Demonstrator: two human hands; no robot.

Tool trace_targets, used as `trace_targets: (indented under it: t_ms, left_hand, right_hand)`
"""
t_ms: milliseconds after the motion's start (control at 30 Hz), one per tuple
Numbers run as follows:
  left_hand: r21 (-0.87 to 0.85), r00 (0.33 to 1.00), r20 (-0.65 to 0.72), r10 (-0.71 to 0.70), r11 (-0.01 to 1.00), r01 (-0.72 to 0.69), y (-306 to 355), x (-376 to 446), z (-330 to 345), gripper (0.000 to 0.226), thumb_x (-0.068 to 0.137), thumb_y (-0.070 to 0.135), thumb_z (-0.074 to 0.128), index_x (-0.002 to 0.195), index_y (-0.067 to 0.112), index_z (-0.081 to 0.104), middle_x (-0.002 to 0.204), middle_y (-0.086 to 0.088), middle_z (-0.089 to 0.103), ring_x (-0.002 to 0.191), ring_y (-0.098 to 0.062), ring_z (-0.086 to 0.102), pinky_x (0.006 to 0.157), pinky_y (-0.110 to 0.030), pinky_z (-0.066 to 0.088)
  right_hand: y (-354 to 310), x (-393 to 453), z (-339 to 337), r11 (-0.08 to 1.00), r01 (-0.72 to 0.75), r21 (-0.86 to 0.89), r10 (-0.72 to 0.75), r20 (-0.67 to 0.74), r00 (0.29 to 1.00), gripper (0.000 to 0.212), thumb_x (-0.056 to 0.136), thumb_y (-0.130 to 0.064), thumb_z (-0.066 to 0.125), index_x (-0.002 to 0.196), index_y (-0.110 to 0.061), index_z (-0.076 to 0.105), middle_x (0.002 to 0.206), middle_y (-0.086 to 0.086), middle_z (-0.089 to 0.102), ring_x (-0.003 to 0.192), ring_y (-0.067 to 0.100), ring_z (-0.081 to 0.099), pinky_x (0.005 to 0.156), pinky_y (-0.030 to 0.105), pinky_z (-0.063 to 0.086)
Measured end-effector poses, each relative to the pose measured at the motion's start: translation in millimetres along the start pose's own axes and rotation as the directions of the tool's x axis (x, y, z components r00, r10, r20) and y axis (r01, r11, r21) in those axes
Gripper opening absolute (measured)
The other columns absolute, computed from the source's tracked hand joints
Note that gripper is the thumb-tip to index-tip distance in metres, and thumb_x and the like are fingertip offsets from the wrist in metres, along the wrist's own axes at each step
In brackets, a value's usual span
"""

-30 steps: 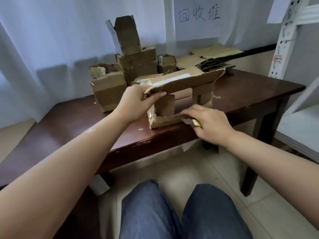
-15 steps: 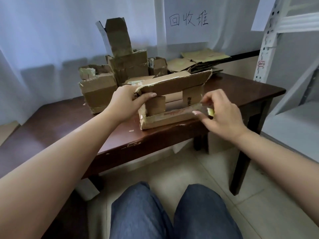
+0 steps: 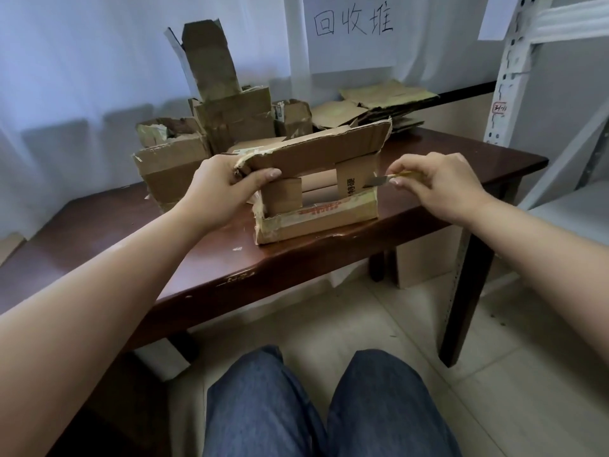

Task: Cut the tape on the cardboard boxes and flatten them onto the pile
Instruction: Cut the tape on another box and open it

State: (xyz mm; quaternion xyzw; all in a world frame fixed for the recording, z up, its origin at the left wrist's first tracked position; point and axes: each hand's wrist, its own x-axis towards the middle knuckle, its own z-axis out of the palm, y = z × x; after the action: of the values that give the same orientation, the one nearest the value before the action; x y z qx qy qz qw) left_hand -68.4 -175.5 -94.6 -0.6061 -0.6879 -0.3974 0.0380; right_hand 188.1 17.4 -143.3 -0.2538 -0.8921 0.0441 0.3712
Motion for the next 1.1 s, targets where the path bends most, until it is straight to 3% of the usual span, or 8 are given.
trace_targets:
  t_ms: [100,300,500,600,733,833,933,1100]
  left_hand:
    - [-0.007,1.000,0.004,0.006,1.000,-0.006,-0.7,0.3,-0.2,0.024,0.082,0.047,0.066,0.066,0.031,0.062,0.065,0.011,0.061,0.063,-0.003,0.054,0.064,-0.019,0.042]
    - [0.024,0.999,-0.038,0.035,0.999,-0.034,-6.0,-1.4,2.4,0.053,0.076,0.064,0.057,0.083,0.014,0.072,0.080,-0.007,0.071,0.081,-0.026,0.067,0.077,-0.044,0.053]
    - [0.049,0.998,-0.061,0.027,0.999,-0.024,-3.2,-3.7,4.9,0.029,0.082,0.053,0.061,0.081,0.025,0.070,0.077,-0.001,0.070,0.078,-0.021,0.066,0.075,-0.041,0.053]
    - [0.041,0.997,-0.071,0.020,0.999,-0.017,-1.5,-2.0,7.1,0.033,0.084,0.050,0.063,0.085,0.018,0.072,0.078,-0.002,0.070,0.078,-0.021,0.065,0.074,-0.036,0.051]
    - [0.078,0.998,-0.063,0.021,0.997,-0.016,1.7,0.6,8.1,0.035,0.088,0.044,0.064,0.079,0.011,0.070,0.072,-0.002,0.067,0.071,-0.017,0.059,0.071,-0.033,0.047]
    - [0.089,0.998,-0.057,0.015,0.996,-0.010,4.1,-0.4,6.9,0.031,0.088,0.044,0.064,0.078,0.015,0.070,0.073,-0.002,0.067,0.072,-0.018,0.060,0.070,-0.032,0.046]
    - [0.112,0.997,-0.070,0.012,0.994,-0.004,8.5,-0.8,7.7,0.028,0.088,0.044,0.064,0.077,0.019,0.069,0.074,-0.004,0.069,0.075,-0.021,0.063,0.071,-0.034,0.047]
    - [0.177,0.994,-0.106,0.028,0.984,-0.009,8.5,-4.9,3.6,0.027,0.089,0.045,0.063,0.072,0.025,0.063,0.072,-0.002,0.067,0.075,-0.024,0.063,0.072,-0.038,0.049]
  right_hand:
    - [8.1,7.6,6.7,0.992,0.107,-0.063,-0.106,0.030,0.994,0.011,0.092,-0.024,0.060,0.099,-0.020,0.068,0.070,-0.014,0.049,0.078,0.024,0.051,0.081,0.038,0.035]
    - [24.9,10.5,7.9,0.988,0.144,-0.055,-0.140,0.078,0.987,0.013,0.093,-0.020,0.058,0.099,-0.013,0.067,0.071,-0.004,0.050,0.078,0.033,0.055,0.080,0.040,0.039]
    - [48.3,-14.8,9.4,0.994,-0.020,-0.107,0.040,0.191,0.981,0.011,0.094,-0.017,0.055,0.102,-0.019,0.063,0.085,0.004,0.058,0.089,0.035,0.054,0.084,0.038,0.035]
    - [42.7,-22.3,-3.3,0.997,-0.081,0.011,0.080,0.064,0.995,0.015,0.092,-0.029,0.060,0.094,-0.014,0.058,0.082,0.000,0.055,0.082,0.032,0.056,0.078,0.040,0.040]
    - [-9.8,-12.7,-0.1,0.994,0.090,-0.069,-0.096,-0.085,0.992,0.027,0.078,-0.037,0.067,0.097,-0.018,0.063,0.088,-0.002,0.066,0.075,0.027,0.063,0.060,0.028,0.039]
    - [-49.9,-1.4,16.7,0.957,0.277,-0.082,-0.281,-0.044,0.959,0.040,0.074,-0.028,0.062,0.113,-0.022,0.065,0.109,-0.003,0.068,0.087,0.028,0.068,0.060,0.032,0.052]
    - [-65.0,-2.1,39.8,0.957,0.273,-0.095,-0.264,0.097,0.960,0.046,0.082,-0.029,0.059,0.128,-0.028,0.058,0.124,-0.008,0.063,0.104,0.023,0.065,0.068,0.029,0.046]
    - [-59.9,-31.1,53.1,0.957,0.289,0.000,-0.288,-0.053,0.956,0.032,0.084,-0.031,0.066,0.115,-0.025,0.069,0.111,-0.007,0.071,0.097,0.017,0.069,0.063,0.032,0.057]
